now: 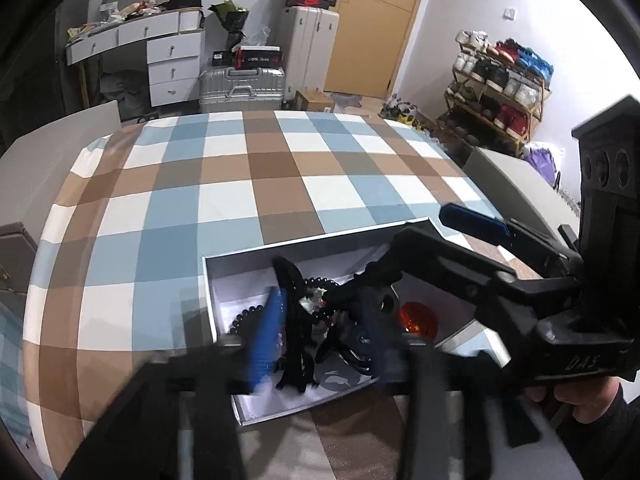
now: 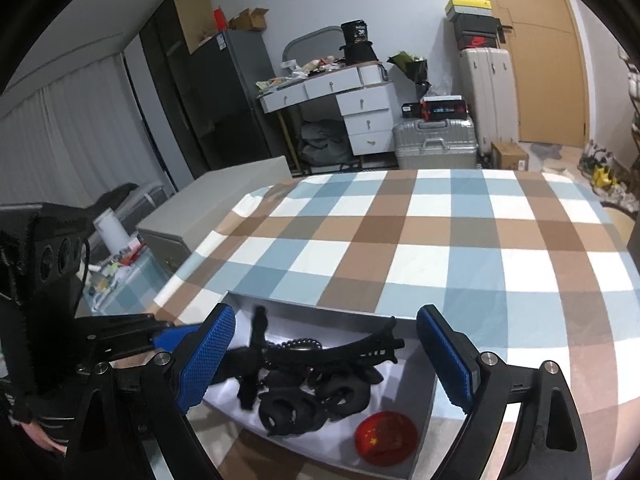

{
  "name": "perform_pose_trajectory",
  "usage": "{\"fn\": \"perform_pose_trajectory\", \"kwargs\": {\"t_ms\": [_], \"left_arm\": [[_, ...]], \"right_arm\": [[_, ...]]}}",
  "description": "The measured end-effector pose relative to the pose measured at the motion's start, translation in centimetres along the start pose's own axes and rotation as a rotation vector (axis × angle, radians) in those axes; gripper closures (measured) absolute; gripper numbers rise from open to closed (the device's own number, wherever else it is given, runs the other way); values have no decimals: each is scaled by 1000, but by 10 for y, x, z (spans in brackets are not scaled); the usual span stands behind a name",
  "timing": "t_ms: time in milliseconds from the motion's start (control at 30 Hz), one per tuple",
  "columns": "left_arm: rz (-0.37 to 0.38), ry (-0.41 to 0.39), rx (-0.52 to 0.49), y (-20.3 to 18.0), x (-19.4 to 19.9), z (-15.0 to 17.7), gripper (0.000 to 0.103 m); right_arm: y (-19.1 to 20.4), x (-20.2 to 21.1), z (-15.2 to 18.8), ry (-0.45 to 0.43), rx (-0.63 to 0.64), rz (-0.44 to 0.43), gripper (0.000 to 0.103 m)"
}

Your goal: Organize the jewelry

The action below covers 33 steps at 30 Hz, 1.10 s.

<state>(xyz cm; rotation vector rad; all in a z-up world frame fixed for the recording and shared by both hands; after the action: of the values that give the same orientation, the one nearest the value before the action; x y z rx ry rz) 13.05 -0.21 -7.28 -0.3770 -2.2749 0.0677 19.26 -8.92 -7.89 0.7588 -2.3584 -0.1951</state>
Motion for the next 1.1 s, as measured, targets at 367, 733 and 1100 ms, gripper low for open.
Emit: {"fn": "perform_pose_trajectory", "kwargs": {"t_ms": [367,733,1100], "left_arm": [[-56,-84,15,4,23,0,49],[-197,-324,46,7,67,-1,22],[-319,-686,78,6,116,12,1]], "right_arm": [[0,38,0,-111,13,45,3],[16,80,7,-258,55,31,0],[50,117,20,-461,185,90,0]]}}
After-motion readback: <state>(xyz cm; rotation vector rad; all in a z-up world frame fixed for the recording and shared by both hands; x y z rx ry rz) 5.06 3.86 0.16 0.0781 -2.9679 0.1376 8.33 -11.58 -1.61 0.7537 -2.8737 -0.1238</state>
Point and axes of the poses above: each gripper's, at about its wrist camera, not at the fingertips, and x roughly against the way its jaws point, y to its left, z to its underside, the point moved 2 cm from there along -x, roughly the way its jaws point, and after that the axes turned 3 degrees about -x, right-handed, at the moved point
